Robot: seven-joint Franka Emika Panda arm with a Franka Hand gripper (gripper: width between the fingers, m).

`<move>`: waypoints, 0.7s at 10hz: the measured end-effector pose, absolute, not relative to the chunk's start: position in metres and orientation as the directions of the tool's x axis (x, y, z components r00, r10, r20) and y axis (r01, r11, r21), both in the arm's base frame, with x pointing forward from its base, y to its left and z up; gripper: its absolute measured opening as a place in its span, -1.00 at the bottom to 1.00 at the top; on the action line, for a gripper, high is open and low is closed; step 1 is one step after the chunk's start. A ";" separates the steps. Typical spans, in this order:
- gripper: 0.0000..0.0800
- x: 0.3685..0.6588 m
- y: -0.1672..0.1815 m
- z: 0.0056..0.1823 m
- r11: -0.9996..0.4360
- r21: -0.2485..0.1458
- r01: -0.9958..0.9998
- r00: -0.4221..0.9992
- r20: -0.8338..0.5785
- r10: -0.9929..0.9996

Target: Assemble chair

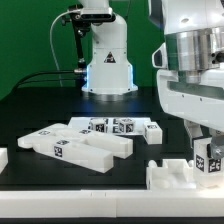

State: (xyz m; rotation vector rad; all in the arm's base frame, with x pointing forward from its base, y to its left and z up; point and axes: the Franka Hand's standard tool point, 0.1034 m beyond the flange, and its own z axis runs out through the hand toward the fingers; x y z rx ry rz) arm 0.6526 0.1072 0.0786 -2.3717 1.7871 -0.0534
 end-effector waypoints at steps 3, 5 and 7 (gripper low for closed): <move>0.35 0.653 0.113 0.080 -0.608 -0.158 -0.778 0.616 -0.005 -0.788; 0.61 0.657 0.120 0.080 -0.860 -0.150 -0.487 0.866 0.048 -0.499; 0.61 0.657 0.119 0.079 -0.916 -0.142 -0.375 0.920 0.067 -0.387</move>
Offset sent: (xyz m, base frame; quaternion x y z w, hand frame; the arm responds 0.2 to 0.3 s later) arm 0.0176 0.0310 0.0053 -0.0041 -0.0418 -0.5681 0.8219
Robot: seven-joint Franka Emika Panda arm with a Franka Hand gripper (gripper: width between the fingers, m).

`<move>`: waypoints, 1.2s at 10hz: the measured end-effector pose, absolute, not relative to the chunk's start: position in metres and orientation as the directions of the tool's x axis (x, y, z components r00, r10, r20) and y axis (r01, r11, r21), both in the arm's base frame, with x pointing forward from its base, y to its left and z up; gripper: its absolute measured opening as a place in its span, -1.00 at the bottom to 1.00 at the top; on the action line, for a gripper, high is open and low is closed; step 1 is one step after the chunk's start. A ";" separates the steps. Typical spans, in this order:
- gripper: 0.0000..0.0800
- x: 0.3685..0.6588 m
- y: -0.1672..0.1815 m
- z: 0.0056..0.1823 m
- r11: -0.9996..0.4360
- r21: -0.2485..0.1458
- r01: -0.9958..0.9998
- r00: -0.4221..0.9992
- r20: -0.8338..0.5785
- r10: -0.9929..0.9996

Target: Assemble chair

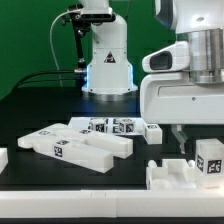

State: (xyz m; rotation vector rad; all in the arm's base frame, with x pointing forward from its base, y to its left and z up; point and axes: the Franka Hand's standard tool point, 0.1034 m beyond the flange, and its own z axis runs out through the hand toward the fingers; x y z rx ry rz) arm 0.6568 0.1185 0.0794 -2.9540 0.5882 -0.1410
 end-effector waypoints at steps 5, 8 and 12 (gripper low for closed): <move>0.05 0.659 0.109 0.080 -0.999 -0.049 0.007 0.993 0.120 0.001; -0.30 0.658 0.109 0.079 -0.982 -0.075 -0.172 0.978 0.107 -0.180; -0.29 0.654 0.112 0.079 -0.638 -0.103 -0.763 0.635 0.060 -0.770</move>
Offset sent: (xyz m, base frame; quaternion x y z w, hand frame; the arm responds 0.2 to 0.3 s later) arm 0.0000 0.0000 0.0000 0.0000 0.0000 0.0000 1.0000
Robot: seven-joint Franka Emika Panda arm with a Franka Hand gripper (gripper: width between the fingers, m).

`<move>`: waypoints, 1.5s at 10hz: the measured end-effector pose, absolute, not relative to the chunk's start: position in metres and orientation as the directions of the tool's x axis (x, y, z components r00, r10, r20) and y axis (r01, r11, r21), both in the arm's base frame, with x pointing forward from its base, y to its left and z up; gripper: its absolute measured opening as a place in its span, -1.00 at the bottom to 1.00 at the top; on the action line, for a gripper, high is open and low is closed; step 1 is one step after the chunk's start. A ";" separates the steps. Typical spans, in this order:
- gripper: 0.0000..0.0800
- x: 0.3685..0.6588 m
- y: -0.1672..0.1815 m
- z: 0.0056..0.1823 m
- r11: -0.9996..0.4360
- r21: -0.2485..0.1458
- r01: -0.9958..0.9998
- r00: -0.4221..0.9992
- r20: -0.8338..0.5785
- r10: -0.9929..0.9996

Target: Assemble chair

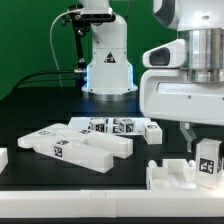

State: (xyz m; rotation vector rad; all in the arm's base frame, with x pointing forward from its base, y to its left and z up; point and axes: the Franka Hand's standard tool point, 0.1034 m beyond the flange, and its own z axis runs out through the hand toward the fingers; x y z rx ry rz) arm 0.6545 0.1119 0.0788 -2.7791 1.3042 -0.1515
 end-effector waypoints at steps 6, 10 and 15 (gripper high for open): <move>0.17 0.650 0.112 0.077 -0.466 -0.098 -0.879 0.467 0.008 -0.884; 0.62 0.650 0.115 0.077 -0.827 -0.088 -0.555 0.827 0.055 -0.560; 0.62 0.658 0.113 0.080 -0.994 -0.029 -0.107 0.983 0.148 -0.110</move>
Offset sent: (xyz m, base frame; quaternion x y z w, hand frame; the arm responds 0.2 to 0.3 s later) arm 0.0000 0.0000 0.0000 0.0000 0.0000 0.1938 0.9810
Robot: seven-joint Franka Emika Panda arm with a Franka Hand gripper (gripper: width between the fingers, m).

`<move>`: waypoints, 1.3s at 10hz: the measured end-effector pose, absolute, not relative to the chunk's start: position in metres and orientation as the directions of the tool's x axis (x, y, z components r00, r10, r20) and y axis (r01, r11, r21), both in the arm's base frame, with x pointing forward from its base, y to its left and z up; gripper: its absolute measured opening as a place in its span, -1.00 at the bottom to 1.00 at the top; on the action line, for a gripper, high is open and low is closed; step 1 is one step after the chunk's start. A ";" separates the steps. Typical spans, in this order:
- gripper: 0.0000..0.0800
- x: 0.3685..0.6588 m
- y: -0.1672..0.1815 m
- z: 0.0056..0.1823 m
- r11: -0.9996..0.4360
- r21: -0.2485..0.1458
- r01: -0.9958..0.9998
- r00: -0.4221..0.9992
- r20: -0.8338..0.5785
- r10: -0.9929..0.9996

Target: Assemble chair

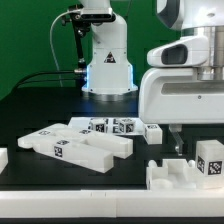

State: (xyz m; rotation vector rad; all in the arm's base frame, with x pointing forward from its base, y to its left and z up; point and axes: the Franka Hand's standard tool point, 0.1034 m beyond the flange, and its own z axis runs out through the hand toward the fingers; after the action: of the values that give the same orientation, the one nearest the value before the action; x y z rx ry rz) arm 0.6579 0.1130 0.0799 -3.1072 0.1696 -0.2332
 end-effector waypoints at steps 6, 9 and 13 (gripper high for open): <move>-0.29 0.658 0.110 0.080 -0.894 -0.076 -0.441 0.886 0.126 -0.447; -0.29 0.656 0.106 0.080 -0.475 -0.115 -0.872 0.476 0.026 -0.879; -0.29 0.653 0.100 0.079 -0.072 -0.101 -0.992 0.080 -0.082 -0.993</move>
Offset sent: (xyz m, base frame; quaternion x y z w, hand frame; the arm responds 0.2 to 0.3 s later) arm 0.0000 0.0000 0.0000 0.0000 0.0000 0.1296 0.9916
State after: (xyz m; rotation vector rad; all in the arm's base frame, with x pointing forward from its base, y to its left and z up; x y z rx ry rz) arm 0.6530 0.1002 0.0788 -2.2094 2.0465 -0.0134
